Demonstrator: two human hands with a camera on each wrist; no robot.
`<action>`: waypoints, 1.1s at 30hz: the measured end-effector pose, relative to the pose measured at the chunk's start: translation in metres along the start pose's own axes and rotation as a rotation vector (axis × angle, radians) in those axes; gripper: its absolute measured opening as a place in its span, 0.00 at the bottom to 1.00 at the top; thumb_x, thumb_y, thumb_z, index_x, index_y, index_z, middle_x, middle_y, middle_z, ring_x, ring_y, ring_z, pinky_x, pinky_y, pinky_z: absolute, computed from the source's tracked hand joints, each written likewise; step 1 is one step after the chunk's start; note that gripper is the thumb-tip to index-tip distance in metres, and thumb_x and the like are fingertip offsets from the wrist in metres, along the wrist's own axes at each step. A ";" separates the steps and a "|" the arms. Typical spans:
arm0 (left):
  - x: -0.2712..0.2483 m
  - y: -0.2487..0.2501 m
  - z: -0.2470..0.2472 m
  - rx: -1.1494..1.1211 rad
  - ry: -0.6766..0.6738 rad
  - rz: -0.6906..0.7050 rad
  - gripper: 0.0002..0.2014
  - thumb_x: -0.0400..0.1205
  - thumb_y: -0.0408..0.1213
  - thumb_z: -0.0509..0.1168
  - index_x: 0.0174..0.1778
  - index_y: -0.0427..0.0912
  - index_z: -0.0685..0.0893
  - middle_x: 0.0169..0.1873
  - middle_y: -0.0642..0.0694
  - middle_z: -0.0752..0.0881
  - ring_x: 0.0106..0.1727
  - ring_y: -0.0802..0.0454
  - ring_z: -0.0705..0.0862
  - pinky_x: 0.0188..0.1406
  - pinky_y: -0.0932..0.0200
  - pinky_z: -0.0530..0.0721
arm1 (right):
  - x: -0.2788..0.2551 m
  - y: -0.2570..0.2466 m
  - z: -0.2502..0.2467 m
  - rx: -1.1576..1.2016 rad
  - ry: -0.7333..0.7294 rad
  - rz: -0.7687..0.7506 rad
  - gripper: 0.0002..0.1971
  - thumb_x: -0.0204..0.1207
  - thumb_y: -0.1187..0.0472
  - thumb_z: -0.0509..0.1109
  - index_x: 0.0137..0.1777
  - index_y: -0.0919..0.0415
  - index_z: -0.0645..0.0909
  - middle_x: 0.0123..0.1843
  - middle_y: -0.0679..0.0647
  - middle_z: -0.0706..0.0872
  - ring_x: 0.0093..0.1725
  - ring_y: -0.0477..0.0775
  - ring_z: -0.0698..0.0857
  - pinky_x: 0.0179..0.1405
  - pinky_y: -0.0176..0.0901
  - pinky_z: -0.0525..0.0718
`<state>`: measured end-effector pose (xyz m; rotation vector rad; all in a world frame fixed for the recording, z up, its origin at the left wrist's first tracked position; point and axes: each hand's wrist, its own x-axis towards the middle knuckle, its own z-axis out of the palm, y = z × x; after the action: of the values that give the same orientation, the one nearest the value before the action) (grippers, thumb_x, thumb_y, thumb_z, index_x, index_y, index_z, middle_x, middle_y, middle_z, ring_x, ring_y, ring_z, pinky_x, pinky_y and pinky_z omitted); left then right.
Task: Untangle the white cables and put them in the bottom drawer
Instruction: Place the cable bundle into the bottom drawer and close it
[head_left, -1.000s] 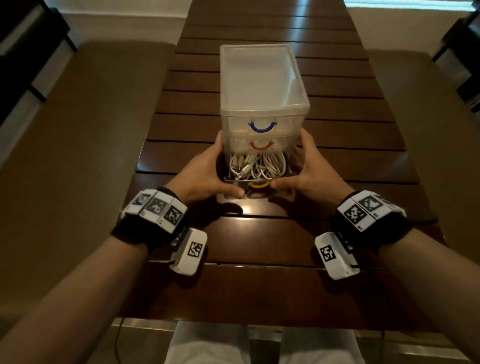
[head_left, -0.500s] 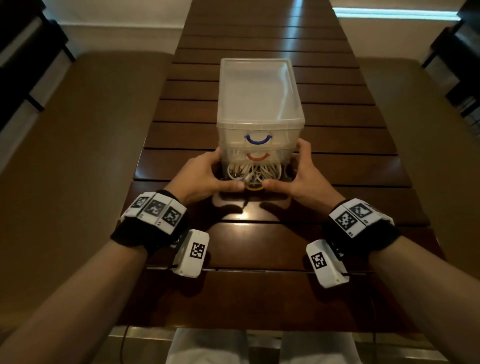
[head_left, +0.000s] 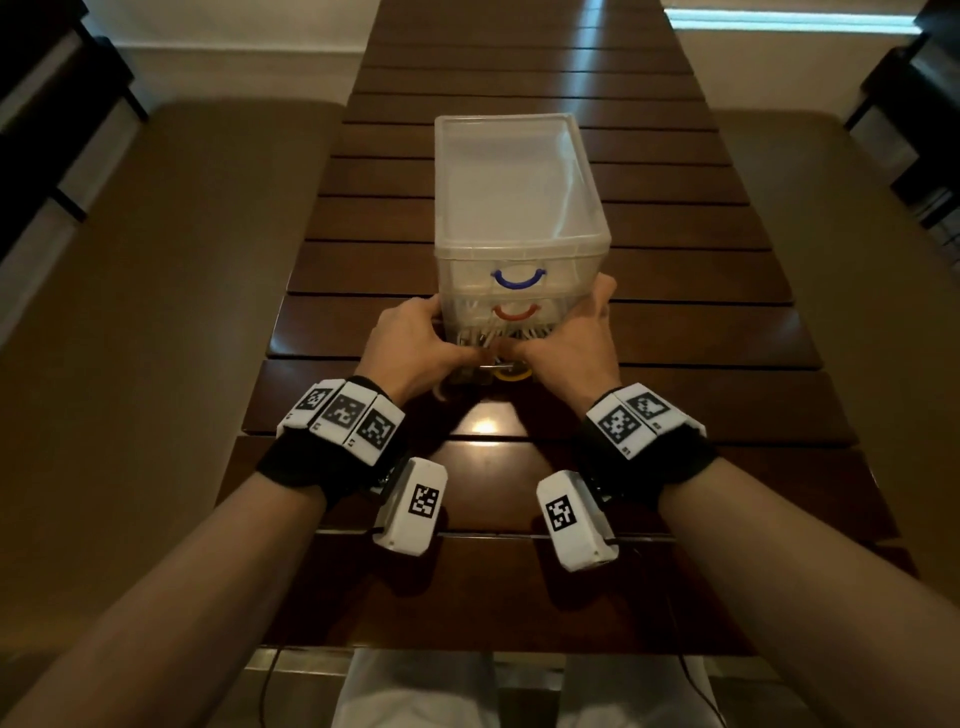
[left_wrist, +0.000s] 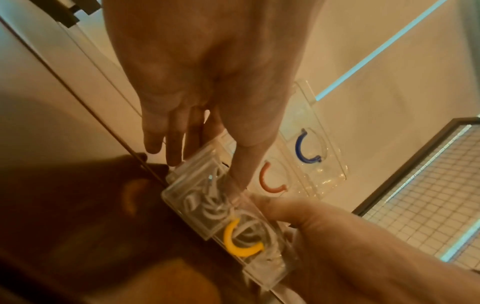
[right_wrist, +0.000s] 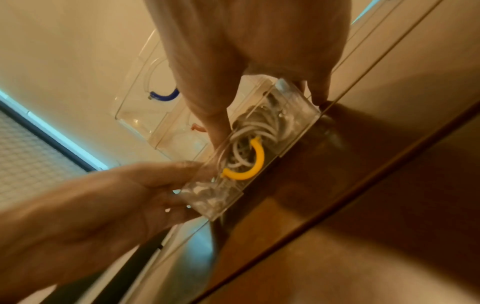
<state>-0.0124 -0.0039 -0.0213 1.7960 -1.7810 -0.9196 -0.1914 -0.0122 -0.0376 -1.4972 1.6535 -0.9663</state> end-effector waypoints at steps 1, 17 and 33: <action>0.001 -0.001 -0.003 -0.003 -0.030 -0.010 0.26 0.71 0.48 0.79 0.66 0.52 0.82 0.53 0.61 0.84 0.49 0.67 0.81 0.46 0.73 0.75 | -0.001 -0.002 0.001 -0.022 0.014 0.004 0.46 0.57 0.54 0.88 0.65 0.45 0.56 0.70 0.53 0.69 0.70 0.53 0.72 0.61 0.48 0.82; 0.000 0.007 -0.007 0.057 -0.011 -0.007 0.21 0.76 0.47 0.75 0.64 0.48 0.85 0.55 0.51 0.90 0.50 0.62 0.83 0.54 0.63 0.80 | -0.013 -0.001 -0.002 -0.009 0.030 0.011 0.43 0.59 0.48 0.86 0.67 0.49 0.61 0.64 0.47 0.70 0.56 0.45 0.75 0.54 0.43 0.83; -0.003 -0.006 -0.016 0.048 -0.154 -0.019 0.39 0.67 0.43 0.81 0.75 0.53 0.75 0.70 0.50 0.81 0.75 0.51 0.74 0.70 0.53 0.71 | -0.007 0.006 -0.031 0.005 -0.136 0.009 0.32 0.68 0.56 0.83 0.65 0.46 0.66 0.61 0.45 0.84 0.61 0.50 0.85 0.60 0.57 0.86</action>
<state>0.0032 -0.0024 -0.0144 1.8180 -1.8978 -1.0568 -0.2209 -0.0030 -0.0280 -1.5160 1.5582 -0.8436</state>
